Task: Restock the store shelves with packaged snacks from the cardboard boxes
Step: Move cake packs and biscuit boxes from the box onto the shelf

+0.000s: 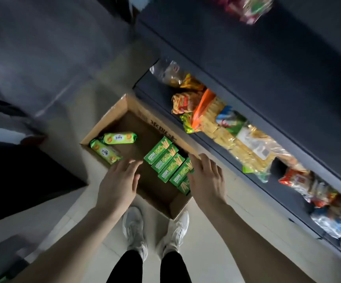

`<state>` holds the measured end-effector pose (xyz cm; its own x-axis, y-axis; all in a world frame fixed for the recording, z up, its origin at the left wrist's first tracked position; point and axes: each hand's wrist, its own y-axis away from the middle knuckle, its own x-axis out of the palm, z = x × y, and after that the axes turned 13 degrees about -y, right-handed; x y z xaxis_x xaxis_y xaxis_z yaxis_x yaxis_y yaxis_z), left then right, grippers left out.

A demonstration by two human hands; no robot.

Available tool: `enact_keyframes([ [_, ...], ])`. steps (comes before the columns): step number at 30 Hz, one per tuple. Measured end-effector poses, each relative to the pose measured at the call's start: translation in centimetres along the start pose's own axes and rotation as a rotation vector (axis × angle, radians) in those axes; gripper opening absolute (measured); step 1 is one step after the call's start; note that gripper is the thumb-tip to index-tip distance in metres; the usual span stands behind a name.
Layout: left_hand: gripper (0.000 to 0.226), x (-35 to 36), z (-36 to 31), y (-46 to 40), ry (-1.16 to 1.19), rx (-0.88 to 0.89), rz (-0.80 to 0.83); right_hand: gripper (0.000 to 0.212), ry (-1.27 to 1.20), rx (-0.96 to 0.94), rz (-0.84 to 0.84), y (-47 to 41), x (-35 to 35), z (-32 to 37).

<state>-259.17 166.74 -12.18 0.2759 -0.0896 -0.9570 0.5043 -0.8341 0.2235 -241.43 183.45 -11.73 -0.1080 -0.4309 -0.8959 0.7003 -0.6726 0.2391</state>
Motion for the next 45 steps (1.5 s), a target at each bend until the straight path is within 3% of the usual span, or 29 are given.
enact_keyframes([
  [4, 0.056, 8.6, 1.1, -1.8, 0.007, 0.021, 0.083, 0.068, 0.026, 0.019, 0.087, -3.2, 7.4, -3.2],
  [11, 0.061, 21.0, 2.0, -7.2, 0.014, 0.126, 0.144, 0.073, 0.076, -0.07, 0.173, -7.8, 16.8, -7.8],
  [15, 0.06, 25.8, 1.4, -9.6, -0.024, 0.188, 0.133, 0.076, 0.057, -0.115, 0.255, -9.9, 20.8, -9.3],
  [20, 0.064, 29.3, 1.2, -11.8, -0.073, 0.165, 0.236, 0.083, -0.022, -0.169, 0.222, -11.3, 24.5, -10.3],
  [24, 0.069, 29.9, 2.8, -12.7, -0.05, 0.142, 0.193, 0.073, 0.039, -0.204, 0.174, -12.2, 25.6, -10.5],
  [27, 0.07, 29.7, 4.2, -13.8, -0.004, 0.105, 0.163, 0.066, 0.089, -0.21, 0.282, -12.8, 25.2, -10.5],
  [31, 0.073, 28.5, 5.4, -14.9, 0.125, 0.018, 0.213, 0.072, 0.135, -0.25, 0.374, -13.9, 24.8, -9.6],
  [38, 0.074, 24.2, 7.3, -12.6, 0.265, -0.245, 0.124, 0.088, 0.174, -0.291, 0.493, -16.4, 23.3, -5.8],
  [45, 0.075, 20.3, 8.6, -10.6, 0.271, -0.312, 0.065, 0.061, 0.502, -0.471, 0.476, -18.1, 20.6, -3.7],
])
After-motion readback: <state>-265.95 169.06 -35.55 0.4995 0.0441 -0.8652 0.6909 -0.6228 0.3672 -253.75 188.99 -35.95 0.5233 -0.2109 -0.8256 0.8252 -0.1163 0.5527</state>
